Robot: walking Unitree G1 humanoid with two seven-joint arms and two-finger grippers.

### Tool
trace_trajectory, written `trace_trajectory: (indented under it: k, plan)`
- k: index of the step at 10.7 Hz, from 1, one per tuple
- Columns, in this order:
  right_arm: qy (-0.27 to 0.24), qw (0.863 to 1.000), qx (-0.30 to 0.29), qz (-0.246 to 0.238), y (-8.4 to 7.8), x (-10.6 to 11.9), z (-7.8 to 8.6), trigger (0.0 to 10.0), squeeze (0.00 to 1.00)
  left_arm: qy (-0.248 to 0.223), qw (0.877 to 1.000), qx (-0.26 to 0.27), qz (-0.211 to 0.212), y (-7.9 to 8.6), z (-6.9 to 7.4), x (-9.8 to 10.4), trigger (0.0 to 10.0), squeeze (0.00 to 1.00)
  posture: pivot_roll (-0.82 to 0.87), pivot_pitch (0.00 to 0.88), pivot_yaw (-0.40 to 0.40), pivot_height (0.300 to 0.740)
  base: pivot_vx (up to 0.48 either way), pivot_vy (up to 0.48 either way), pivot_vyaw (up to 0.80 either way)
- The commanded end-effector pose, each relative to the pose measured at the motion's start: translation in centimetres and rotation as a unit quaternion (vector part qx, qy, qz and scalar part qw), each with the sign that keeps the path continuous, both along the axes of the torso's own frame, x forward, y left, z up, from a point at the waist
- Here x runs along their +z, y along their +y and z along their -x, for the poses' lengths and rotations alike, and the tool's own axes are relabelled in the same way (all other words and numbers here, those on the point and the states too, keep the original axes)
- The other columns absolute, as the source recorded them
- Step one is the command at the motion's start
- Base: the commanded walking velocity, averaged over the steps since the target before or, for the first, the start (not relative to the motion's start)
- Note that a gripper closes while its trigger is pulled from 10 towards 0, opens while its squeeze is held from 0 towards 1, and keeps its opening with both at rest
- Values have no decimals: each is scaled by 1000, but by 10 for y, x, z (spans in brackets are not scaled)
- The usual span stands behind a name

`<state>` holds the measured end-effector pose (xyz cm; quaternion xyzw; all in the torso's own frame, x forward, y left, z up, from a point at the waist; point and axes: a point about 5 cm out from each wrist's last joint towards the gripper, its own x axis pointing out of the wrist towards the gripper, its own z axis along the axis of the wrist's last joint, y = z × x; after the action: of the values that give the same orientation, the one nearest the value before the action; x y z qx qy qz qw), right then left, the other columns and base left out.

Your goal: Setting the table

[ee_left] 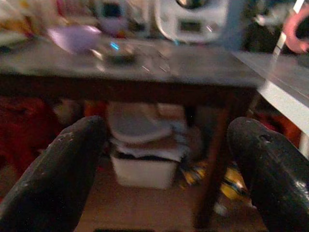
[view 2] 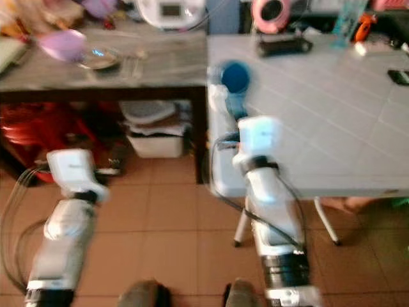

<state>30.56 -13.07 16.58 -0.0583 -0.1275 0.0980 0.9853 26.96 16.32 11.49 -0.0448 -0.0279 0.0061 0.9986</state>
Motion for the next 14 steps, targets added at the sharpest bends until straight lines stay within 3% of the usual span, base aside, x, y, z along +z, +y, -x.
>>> trace_trajectory:
  k: [1, 11, 14]
  plan:
    - [1, 1000, -21, -5, -12, 2, -1, 10000, 0, -5, 1000, -11, -5, -6, -2, 1, 10000, 0, 11, 17, 62, 740, 356, 319, 0]
    - [0, 1000, -7, -5, -9, 7, -3, 10000, 0, -7, 1000, -26, 4, -13, -3, 1, 10000, 0, -2, 49, 70, 740, 476, 0, 0]
    - [-2, 1000, -2, -1, -8, 8, -3, 10000, 0, -7, 1000, -26, 2, -13, -3, 0, 10000, 0, -3, 54, 68, 740, 407, 254, 488]
